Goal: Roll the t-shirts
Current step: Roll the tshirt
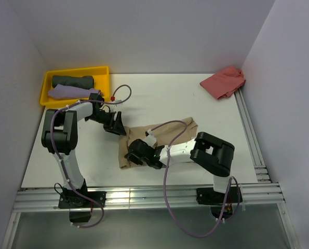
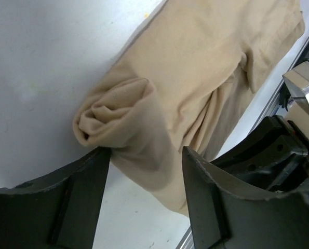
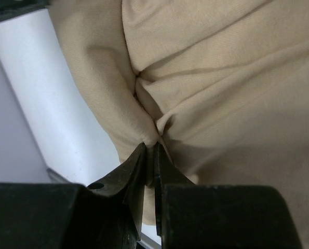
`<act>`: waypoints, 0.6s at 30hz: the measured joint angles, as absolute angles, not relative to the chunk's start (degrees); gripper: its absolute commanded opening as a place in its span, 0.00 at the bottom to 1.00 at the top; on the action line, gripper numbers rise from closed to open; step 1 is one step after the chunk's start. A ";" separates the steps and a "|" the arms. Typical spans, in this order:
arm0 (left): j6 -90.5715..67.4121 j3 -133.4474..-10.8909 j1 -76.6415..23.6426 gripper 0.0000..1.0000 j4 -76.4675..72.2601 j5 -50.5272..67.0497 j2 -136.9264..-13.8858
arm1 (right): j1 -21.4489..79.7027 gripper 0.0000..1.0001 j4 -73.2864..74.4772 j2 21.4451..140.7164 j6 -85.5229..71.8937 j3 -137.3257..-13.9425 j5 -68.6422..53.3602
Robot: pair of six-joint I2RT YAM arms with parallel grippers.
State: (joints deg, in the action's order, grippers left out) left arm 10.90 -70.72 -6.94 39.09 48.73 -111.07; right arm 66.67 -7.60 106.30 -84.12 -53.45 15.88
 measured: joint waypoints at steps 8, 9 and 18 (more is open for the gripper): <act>8.86 -70.76 -6.92 0.15 37.60 49.65 -113.49 | 64.99 0.01 -15.03 107.63 -83.74 -51.51 11.84; 8.56 -70.78 -6.94 0.09 37.54 49.41 -113.49 | 64.99 0.04 -14.35 107.77 -83.48 -52.03 11.92; 4.64 -71.05 -9.45 0.00 37.69 38.76 -110.04 | 66.15 0.50 7.42 107.81 -80.14 -62.83 18.70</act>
